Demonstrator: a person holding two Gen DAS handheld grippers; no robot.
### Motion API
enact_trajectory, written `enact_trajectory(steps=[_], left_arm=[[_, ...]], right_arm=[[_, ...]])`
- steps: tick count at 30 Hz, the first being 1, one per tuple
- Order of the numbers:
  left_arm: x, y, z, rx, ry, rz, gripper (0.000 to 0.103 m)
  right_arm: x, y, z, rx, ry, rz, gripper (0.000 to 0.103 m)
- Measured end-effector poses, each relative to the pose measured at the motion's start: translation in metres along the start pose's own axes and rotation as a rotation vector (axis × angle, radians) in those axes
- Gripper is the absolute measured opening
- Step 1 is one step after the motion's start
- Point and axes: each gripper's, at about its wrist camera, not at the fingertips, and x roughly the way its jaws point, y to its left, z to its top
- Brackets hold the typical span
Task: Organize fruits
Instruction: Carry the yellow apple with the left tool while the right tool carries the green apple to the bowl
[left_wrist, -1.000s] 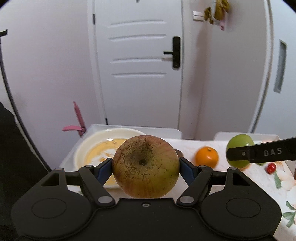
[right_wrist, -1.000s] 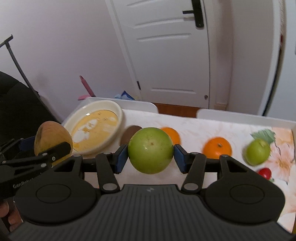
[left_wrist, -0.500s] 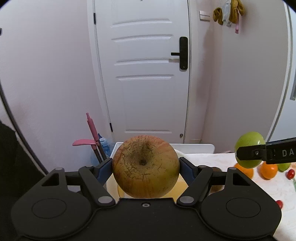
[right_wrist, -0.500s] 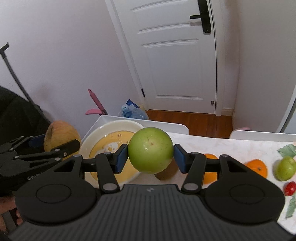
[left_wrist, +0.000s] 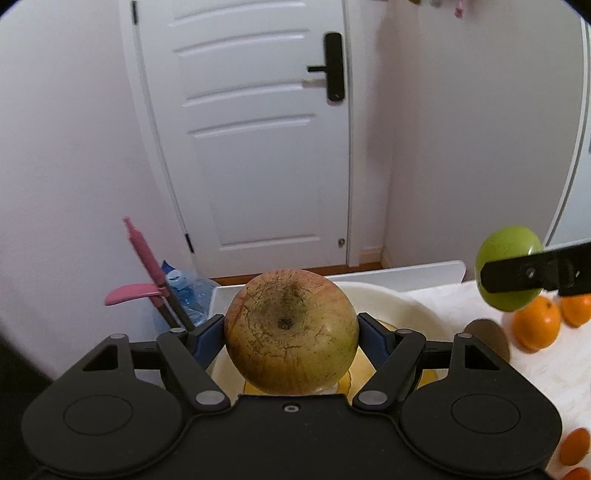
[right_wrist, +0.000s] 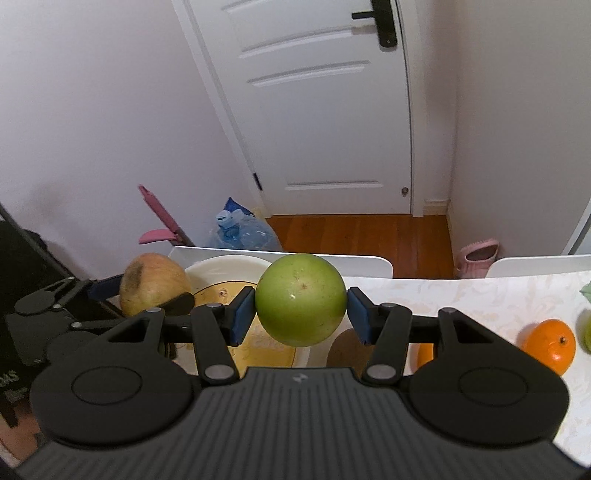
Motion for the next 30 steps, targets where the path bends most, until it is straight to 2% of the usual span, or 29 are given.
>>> enact_trajectory(steps=[7,18,19,22,30], left_arm=[[0.04,-0.009,0.002,0.054,0.023,-0.032,0.079],[0.057,-0.008,-0.002,0.079,0.048,-0.025,0.08],[0.057,-0.008,-0.002,0.079,0.048,-0.025,0.081],[0.049,-0.007,0.006,0.085,0.002,-0.022,0.103],[0.016,0.006,-0.002,0.04,0.002,-0.029,0.103]], right_arm=[[0.014,-0.008,-0.001,0.023,0.023,-0.037,0.069],[0.018,-0.011,0.0,0.039,0.036,-0.047,0.069],[0.018,-0.01,0.0,0.037,0.036,-0.047,0.069],[0.017,-0.011,0.005,0.03,0.031,-0.044,0.069],[0.016,-0.004,0.006,-0.031,0.033,-0.011,0.069]])
